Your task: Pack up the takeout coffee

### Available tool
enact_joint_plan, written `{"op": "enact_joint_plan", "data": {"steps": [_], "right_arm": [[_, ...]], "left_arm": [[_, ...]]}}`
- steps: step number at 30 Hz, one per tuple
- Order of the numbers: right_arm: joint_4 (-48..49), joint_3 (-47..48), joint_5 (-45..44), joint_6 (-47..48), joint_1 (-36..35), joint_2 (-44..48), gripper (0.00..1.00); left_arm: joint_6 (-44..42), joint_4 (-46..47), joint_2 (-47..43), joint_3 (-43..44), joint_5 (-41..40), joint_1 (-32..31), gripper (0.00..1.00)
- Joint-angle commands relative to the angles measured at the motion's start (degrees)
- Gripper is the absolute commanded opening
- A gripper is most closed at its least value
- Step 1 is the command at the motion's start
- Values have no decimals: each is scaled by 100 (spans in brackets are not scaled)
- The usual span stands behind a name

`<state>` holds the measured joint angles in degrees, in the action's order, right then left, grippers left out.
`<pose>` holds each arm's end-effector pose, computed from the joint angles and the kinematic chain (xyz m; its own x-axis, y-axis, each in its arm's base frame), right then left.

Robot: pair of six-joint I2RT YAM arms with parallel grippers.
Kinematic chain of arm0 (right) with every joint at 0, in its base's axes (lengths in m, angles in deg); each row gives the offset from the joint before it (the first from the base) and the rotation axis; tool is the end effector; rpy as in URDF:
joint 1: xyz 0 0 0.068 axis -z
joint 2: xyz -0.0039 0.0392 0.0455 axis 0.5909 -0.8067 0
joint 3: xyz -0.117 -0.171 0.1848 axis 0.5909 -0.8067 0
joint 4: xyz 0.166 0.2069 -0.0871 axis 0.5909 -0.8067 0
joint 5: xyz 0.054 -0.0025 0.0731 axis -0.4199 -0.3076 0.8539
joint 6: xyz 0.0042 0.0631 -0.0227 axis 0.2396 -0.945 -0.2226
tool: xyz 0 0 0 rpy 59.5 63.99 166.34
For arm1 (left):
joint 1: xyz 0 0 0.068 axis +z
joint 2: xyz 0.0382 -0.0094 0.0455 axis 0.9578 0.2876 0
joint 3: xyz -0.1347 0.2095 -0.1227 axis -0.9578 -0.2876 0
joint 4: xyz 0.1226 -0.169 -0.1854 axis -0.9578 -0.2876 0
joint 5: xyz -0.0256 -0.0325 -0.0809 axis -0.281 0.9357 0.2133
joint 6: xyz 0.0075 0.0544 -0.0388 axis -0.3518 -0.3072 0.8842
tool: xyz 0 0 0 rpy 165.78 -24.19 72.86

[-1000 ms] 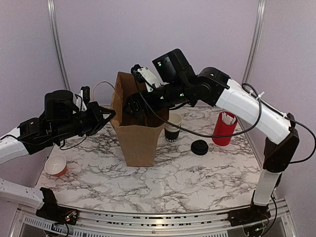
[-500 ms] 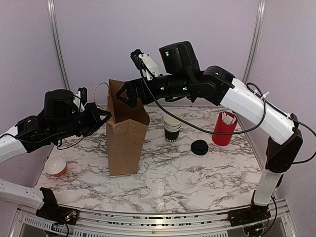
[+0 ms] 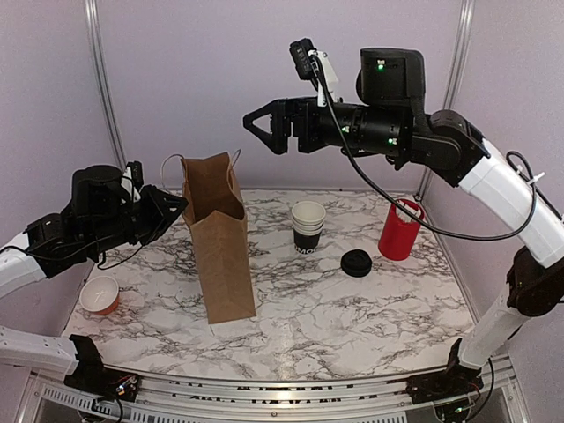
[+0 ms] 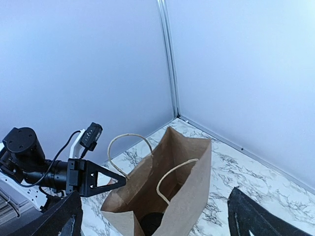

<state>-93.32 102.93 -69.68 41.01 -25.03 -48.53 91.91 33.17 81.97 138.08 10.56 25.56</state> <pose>0.1846 0.3268 0.5231 -0.2160 -0.0108 -0.9763 -0.8059 0.5665 0.1720 0.1793 -0.1769 0.3652 -0.5467 -0.6153 -0.5679 0.1655 0.5855 -0.7936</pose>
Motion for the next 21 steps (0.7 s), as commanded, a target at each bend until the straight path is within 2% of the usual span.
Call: {"op": "enact_joint_plan", "data": {"steps": [1, 9, 18, 21], "right_arm": [[-46, -334, -731, 63, -19, 186, 100], [-421, -884, -1311, -112, 199, 458, 100], [-312, -1841, -1103, -397, 761, 869, 100], [-356, -1976, -1294, -429, 834, 933, 100]], "left_arm": [[-26, 283, -10, -42, 94, 44, 20], [-282, 204, -218, -34, 82, 48, 46], [-956, -365, -584, -38, 56, 44, 87], [-1113, -504, -762, -59, -10, 44, 97]]}}
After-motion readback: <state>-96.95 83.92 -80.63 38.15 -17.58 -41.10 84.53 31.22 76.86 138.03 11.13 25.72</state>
